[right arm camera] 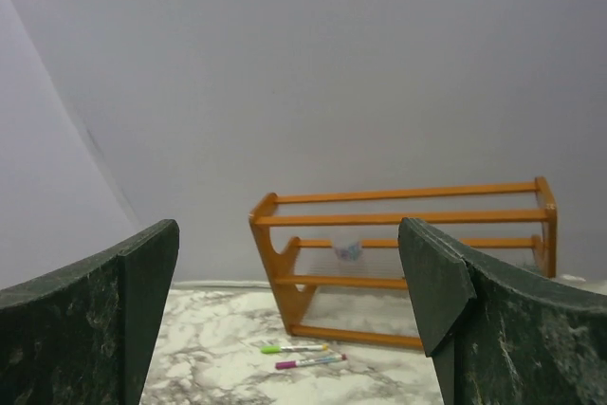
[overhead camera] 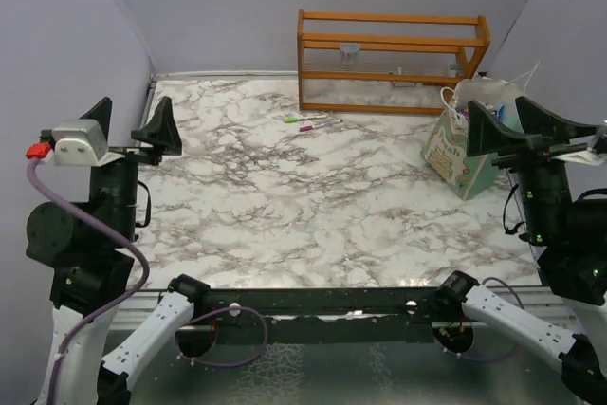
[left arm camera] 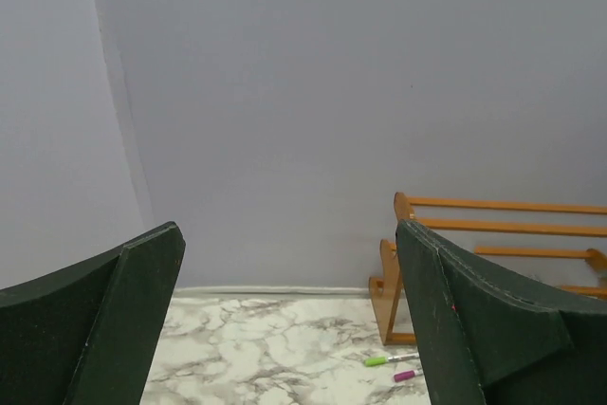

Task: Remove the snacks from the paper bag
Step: Adjust the paper bag at the center of the board.

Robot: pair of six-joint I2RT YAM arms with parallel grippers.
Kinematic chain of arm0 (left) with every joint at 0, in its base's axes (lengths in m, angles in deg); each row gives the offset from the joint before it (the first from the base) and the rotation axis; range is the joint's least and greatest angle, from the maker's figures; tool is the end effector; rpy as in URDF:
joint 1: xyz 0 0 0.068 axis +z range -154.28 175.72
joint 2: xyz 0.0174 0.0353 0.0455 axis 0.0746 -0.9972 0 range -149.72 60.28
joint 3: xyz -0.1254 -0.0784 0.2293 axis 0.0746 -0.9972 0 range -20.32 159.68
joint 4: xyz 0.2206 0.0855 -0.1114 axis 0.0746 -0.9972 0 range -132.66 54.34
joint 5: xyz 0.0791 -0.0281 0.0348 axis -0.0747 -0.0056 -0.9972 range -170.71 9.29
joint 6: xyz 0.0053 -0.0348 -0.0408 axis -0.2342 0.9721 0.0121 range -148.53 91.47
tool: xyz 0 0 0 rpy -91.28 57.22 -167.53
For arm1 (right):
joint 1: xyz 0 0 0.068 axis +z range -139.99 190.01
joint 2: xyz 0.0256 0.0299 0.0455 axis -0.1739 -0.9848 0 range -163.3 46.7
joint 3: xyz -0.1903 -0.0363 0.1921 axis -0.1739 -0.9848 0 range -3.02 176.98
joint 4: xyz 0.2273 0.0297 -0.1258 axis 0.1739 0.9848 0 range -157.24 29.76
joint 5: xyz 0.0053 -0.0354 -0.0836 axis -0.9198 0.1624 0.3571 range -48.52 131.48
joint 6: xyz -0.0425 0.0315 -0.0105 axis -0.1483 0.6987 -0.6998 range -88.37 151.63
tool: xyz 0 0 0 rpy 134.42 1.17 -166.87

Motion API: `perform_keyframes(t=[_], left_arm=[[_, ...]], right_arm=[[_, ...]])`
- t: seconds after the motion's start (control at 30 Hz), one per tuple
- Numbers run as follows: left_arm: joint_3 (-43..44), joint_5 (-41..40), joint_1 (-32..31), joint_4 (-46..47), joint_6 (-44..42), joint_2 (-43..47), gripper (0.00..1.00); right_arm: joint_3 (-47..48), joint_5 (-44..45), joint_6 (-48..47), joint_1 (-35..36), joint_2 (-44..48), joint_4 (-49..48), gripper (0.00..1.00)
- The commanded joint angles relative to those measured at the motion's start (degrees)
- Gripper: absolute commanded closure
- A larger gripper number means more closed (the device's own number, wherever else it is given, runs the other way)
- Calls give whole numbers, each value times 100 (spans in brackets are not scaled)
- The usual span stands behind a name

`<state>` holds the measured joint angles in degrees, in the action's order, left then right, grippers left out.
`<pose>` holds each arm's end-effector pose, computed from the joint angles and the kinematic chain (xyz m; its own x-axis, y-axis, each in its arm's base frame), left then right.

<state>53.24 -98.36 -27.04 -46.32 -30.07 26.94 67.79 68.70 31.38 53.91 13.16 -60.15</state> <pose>0.0425 -0.0062 0.5158 0.4582 -0.1645 -0.8735 0.1132 0.9855 -0.1263 0.0474 0.0228 0.5087 0.3637 0.3445 -0.8655 -0.3300 0.9165 0.2261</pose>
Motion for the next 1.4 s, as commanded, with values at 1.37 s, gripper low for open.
perform_keyframes(t=[1.37], left_arm=[[-1917, 152, -834, 1348, 1148, -2124, 1]], right_arm=[[619, -1241, 930, -3522, -3510, 2186, 6]])
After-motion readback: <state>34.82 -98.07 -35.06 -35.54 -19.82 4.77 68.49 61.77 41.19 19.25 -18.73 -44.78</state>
